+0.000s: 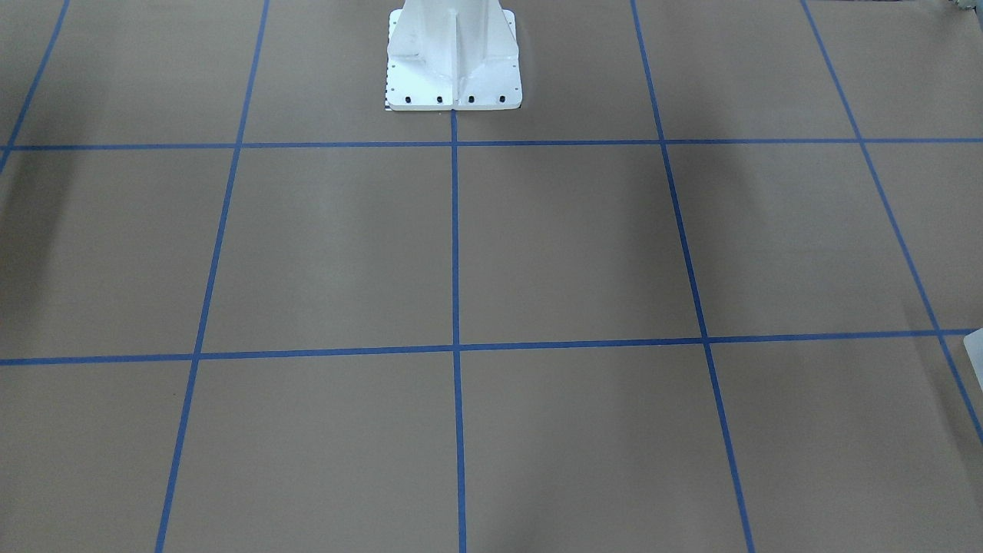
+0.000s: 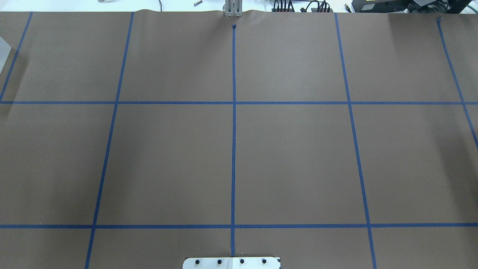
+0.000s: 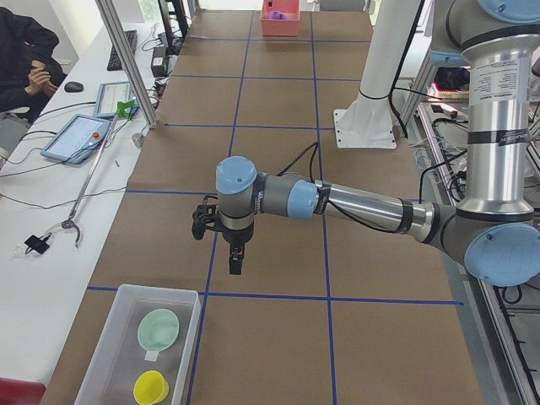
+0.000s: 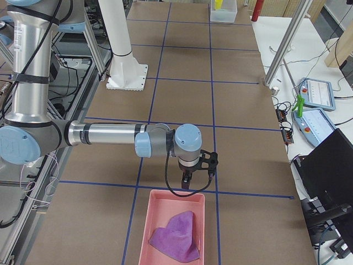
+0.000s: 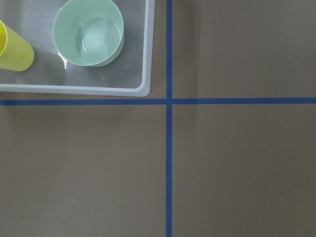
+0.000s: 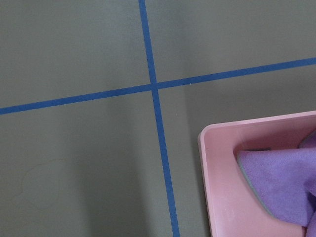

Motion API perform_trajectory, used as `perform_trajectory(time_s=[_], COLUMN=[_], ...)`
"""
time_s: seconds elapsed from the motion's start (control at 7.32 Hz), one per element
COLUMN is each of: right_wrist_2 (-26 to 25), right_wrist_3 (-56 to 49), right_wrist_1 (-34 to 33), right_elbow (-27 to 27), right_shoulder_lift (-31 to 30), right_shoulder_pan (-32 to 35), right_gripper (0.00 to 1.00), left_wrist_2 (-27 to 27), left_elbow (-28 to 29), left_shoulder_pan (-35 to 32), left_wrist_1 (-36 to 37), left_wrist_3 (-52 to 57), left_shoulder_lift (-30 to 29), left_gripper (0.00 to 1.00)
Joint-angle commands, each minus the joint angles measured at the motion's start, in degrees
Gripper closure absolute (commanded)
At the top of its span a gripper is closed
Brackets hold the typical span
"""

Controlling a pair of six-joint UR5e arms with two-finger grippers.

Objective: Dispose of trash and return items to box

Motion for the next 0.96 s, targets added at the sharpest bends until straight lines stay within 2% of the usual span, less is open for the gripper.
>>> perform_trajectory(time_s=[0.0, 0.27, 0.55, 0.82], right_wrist_2=[-0.24, 0.72, 0.73, 0.99], right_wrist_3=[0.07, -0.02, -0.02, -0.02], right_wrist_1=[-0.39, -0.48, -0.39, -0.48], right_elbow=[0.27, 0.62, 0.63, 0.71], right_shoulder_lift=[0.23, -0.21, -0.3, -0.48], right_shoulder_pan=[0.01, 0.01, 0.1, 0.63], right_gripper=[0.0, 0.0, 0.0, 0.0], left_wrist_2=[-0.17, -0.44, -0.44, -3.24], left_elbow=[1.47, 5.78, 5.36, 5.35], left_shoulder_pan=[-0.04, -1.36, -2.42, -4.43], left_wrist_1=[-0.43, -4.88, -5.0, -5.35], left_wrist_3=[-1.67, -1.24, -1.59, -1.16], left_shoulder_lift=[-0.7, -0.1, -0.96, -0.97], left_gripper=[0.02, 0.02, 0.02, 0.02])
